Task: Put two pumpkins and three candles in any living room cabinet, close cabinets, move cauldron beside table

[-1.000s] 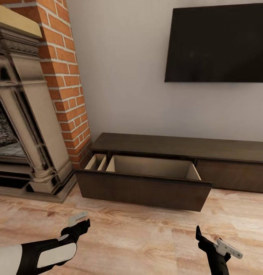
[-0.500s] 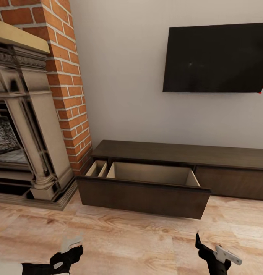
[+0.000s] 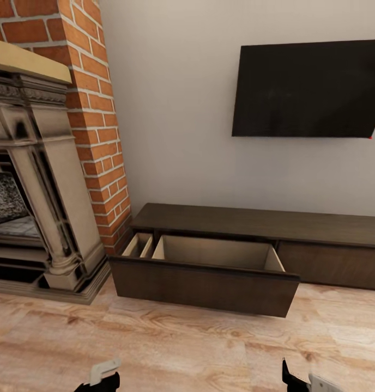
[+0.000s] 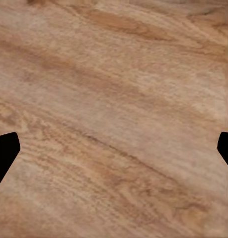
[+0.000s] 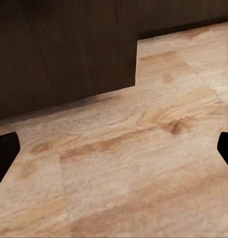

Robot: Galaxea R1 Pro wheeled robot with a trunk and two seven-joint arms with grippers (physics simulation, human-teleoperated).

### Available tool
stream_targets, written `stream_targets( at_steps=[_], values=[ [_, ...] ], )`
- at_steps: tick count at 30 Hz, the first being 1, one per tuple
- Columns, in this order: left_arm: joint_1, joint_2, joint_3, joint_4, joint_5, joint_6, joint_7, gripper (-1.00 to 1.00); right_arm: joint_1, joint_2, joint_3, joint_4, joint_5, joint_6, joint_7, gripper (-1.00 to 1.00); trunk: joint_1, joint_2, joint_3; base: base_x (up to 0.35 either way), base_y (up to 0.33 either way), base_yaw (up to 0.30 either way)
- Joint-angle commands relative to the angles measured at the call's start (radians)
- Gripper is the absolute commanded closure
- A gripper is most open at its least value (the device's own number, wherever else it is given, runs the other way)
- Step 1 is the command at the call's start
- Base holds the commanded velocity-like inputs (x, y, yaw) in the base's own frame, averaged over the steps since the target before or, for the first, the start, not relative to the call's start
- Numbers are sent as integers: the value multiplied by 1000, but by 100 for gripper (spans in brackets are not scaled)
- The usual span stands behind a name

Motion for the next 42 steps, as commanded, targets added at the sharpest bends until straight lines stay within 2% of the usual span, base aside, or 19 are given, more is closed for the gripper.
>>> stream_targets(
  at_steps=[1,3,5,7,9,14,17,23,34,39,42],
  values=[
    [11,-14,-7,42,19,0,-46,-100,-5,-1,2,22,-3,-3,-2,-100,-4,7,2,0,0,0],
    [19,-21,-7,73,42,14,-89,-100,-10,-1,2,35,-2,-3,-2,-100,-12,21,8,0,0,0],
    [24,-26,-8,108,94,60,-136,-100,-21,-1,2,61,-1,-2,-3,-100,-19,35,15,0,0,0],
    [25,-27,-8,120,111,79,-147,-100,-32,0,2,83,-1,-2,-3,-100,-27,49,21,0,0,0],
    [26,-36,-8,148,133,110,-169,-100,-93,-1,2,183,-1,-2,-3,-100,-35,63,27,0,0,0],
    [27,-53,-7,182,143,146,-187,-100,-247,-3,2,417,-3,-9,-3,-100,-54,98,43,0,0,0],
    [27,-56,-7,195,144,185,-195,-100,-282,-3,1,467,-4,-10,-3,-100,-65,119,52,0,0,0],
    [27,-66,-8,213,145,213,-210,-100,-297,-2,-2,489,-10,-11,-3,-100,-88,161,71,0,0,0],
    [42,-72,-7,217,145,200,-213,-100,-299,1,-5,495,-16,-13,-1,-100,-131,238,106,0,0,0],
    [54,-72,-7,216,145,115,-212,-100,-299,3,-3,493,-16,-21,1,-100,-150,273,121,0,0,0],
    [63,-73,-7,216,145,94,-212,-100,-299,4,-2,495,-16,-51,1,-100,-161,294,131,0,0,0]
  ],
)
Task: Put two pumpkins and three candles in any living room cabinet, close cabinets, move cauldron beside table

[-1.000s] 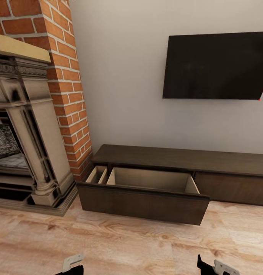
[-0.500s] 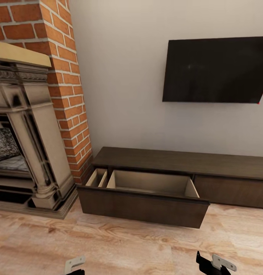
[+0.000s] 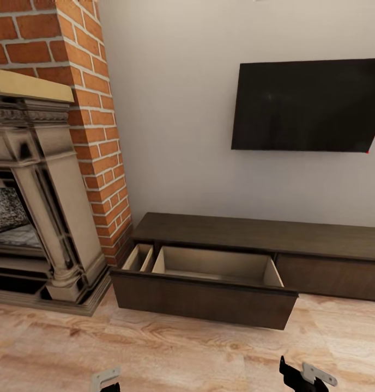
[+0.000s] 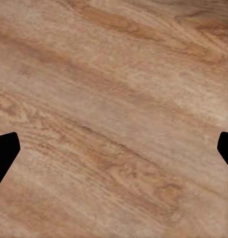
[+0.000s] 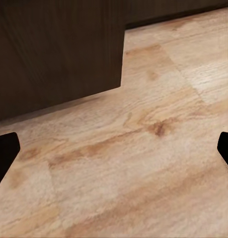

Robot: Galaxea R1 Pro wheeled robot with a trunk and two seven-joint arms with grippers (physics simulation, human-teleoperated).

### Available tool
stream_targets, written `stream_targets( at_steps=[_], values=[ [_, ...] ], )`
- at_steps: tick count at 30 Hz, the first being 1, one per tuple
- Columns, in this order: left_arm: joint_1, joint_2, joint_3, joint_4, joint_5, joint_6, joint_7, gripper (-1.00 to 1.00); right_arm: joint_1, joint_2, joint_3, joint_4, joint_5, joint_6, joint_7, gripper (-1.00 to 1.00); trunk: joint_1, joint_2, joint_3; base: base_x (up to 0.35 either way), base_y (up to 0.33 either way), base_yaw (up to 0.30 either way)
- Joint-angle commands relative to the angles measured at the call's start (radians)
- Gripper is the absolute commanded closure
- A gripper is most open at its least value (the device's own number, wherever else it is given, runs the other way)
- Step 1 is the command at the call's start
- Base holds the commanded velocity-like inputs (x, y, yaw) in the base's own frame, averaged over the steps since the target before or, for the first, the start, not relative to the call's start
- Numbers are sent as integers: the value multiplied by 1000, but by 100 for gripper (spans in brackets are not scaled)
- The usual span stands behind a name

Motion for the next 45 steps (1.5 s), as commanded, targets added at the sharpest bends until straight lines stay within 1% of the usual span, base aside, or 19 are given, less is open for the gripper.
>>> stream_targets(
  at_steps=[1,3,5,7,10,14,15,20,21,22,23,24,25,26,27,28,35,42,45],
  values=[
    [-1,0,-8,-4,6,-10,4,-100,0,0,2,1,-1,-10,-3,-100,-4,7,2,0,0,0],
    [3,0,-8,-5,6,-30,5,-100,0,6,3,3,1,-32,-3,-100,-12,21,8,0,0,0],
    [4,0,-9,-6,6,-66,5,-100,0,20,3,3,5,-40,-2,-100,-19,35,15,0,0,-3],
    [7,-1,-9,-10,6,-124,7,-100,0,38,5,4,9,-46,-2,-100,-27,49,21,0,0,-93],
    [16,-3,-10,-13,5,-163,7,-100,0,56,8,5,12,-49,-2,-100,-39,70,30,0,0,-190],
    [23,-17,-10,-13,5,-178,9,-100,0,79,8,7,23,-49,-2,-100,-54,98,43,0,0,-247],
    [25,-27,-10,-13,3,-179,10,-100,0,88,9,9,39,-49,-2,-100,-58,105,46,0,0,-263],
    [34,-26,-10,-9,4,-175,12,-100,0,88,5,22,43,-50,-2,-100,-77,140,62,0,0,-267],
    [90,-24,-10,-6,4,-179,11,-100,1,87,5,78,60,-136,0,-100,-81,147,65,0,0,-275],
    [104,-24,-10,-5,3,-182,11,-100,1,86,5,108,77,-195,0,-100,-85,154,68,0,0,-283],
    [110,-23,-10,-4,3,-183,12,-100,2,86,5,126,88,-228,0,-100,-88,161,71,0,0,-286],
    [122,-23,-10,-4,3,-190,12,-100,2,87,5,165,111,-299,0,-100,-92,168,74,0,0,-290],
    [155,-26,-10,-3,2,-263,12,-100,5,94,7,247,204,-488,1,-100,-96,175,77,0,0,-296],
    [163,-27,-11,-3,1,-285,12,-100,5,99,8,252,219,-503,1,-100,-100,182,81,0,0,-296],
    [169,-28,-11,-3,0,-306,12,-100,5,102,8,256,229,-511,1,-100,-104,189,84,0,0,-297],
    [177,-31,-14,-4,-3,-338,11,-100,6,107,9,261,242,-489,2,-100,-108,196,87,0,0,-297],
    [196,-37,-16,-4,-5,-414,11,-100,6,108,11,261,247,-460,2,-100,-134,245,109,0,0,-297],
    [209,-39,-16,-3,-4,-431,10,-100,6,109,12,261,248,-456,2,-100,-161,294,131,0,0,-297],
    [210,-38,-16,-3,-3,-429,9,-100,6,109,12,261,248,-445,2,-100,-161,294,131,0,0,-297]
  ],
)
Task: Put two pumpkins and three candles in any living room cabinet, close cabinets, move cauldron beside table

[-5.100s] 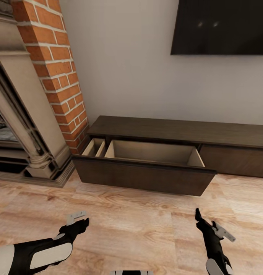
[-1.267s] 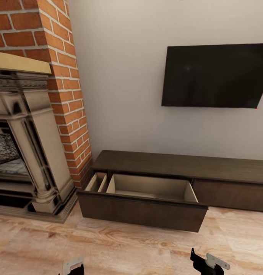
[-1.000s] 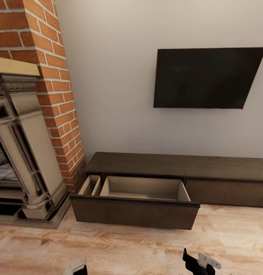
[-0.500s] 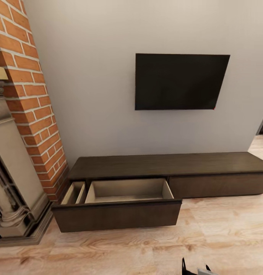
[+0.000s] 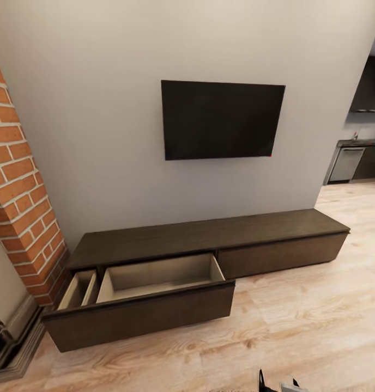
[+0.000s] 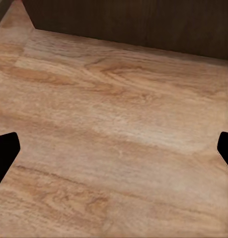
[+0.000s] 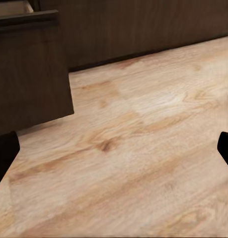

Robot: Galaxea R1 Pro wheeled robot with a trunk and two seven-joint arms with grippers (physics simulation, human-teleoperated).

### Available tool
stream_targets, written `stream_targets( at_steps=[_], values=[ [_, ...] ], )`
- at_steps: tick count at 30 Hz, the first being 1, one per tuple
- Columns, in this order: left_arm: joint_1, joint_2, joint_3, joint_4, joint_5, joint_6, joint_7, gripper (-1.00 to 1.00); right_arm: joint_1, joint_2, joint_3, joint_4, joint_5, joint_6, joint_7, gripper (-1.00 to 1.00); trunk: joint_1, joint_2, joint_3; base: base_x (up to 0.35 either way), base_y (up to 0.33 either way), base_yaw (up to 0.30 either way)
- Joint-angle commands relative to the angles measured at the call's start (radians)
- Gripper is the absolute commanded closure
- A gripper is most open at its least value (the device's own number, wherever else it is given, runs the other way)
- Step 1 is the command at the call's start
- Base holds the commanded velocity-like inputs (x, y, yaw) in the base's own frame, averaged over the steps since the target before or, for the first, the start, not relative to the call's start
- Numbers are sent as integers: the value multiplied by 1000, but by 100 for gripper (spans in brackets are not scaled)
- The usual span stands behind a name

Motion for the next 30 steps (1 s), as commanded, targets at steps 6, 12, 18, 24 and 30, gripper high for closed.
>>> stream_targets(
  at_steps=[6,12,18,24,30],
  values=[
    [-2,1,-8,-3,-1,-4,7,-100,-1,-1,6,2,-9,37,4,-100,0,-1,-1,0,-1,-297],
    [-2,1,-8,-3,-1,-3,9,-100,-1,-1,7,2,-9,43,4,-100,0,-1,-1,152,-149,-297],
    [-2,0,-8,-3,-1,-2,11,-100,-1,-1,7,2,-9,43,4,-100,0,-1,-1,232,-241,-297],
    [-2,0,-8,-3,-1,-2,11,-100,-1,-1,7,2,-9,43,5,-100,0,-1,-1,149,-208,-297],
    [-2,0,-8,-3,-1,-2,9,-100,-1,0,7,2,-9,48,5,-100,0,-1,-1,18,-30,-298]
  ],
)
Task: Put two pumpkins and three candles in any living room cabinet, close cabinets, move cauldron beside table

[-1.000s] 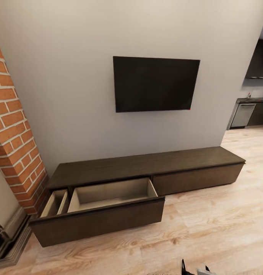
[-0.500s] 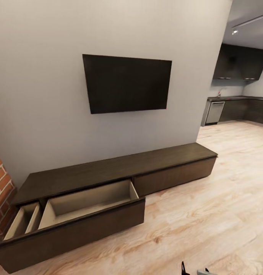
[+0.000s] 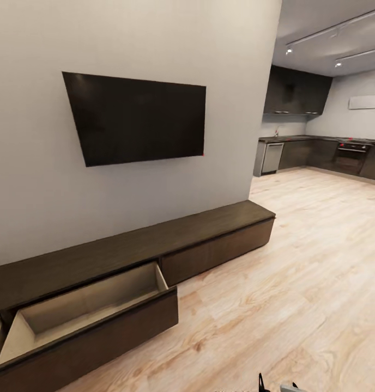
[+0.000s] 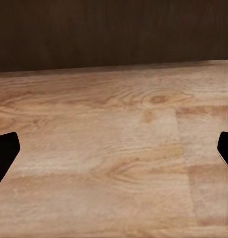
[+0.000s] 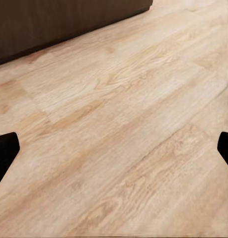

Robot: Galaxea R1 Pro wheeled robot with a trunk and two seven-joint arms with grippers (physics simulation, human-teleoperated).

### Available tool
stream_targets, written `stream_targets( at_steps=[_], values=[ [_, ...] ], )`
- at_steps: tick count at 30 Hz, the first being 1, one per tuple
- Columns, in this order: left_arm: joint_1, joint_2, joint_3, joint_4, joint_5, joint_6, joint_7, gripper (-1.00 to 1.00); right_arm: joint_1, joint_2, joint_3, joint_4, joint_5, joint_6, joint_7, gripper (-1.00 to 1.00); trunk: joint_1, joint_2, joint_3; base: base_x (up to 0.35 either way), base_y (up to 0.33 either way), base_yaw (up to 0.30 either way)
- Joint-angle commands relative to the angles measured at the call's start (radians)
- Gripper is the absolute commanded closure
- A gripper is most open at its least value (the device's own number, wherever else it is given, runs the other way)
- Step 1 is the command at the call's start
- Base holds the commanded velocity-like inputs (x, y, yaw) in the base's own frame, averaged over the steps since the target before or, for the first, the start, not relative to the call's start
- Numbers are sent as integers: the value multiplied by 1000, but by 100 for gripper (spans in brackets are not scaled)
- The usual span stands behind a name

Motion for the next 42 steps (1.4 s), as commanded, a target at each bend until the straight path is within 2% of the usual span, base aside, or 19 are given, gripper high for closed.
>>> stream_targets(
  at_steps=[1,4,13,28,30,36,42],
  values=[
    [-2,0,-8,-4,-1,-4,9,-100,-1,1,4,2,-9,3,3,-100,0,-1,-1,3,-6,-298],
    [-2,0,-8,-4,-1,-4,9,-100,-1,3,4,1,-9,41,3,-100,0,-1,-1,2,-3,-298],
    [-2,1,-8,-4,0,-4,13,-100,-1,3,6,0,-9,66,8,-100,0,-1,-1,0,0,-298],
    [-2,0,-8,-4,0,-3,15,-100,-1,4,2,-1,-12,162,27,-100,0,-1,-5,0,0,-288],
    [-2,0,-8,-4,0,2,16,-100,-1,4,2,-1,-12,170,27,-100,0,-1,-8,0,0,-215],
    [-2,-2,-8,-2,1,76,12,-100,-1,5,1,-1,-12,178,26,-100,0,-1,-15,0,0,-193],
    [-2,-18,-8,-2,2,86,10,-100,-1,6,1,-1,-12,178,26,-100,0,-1,-24,0,0,-133]
  ],
)
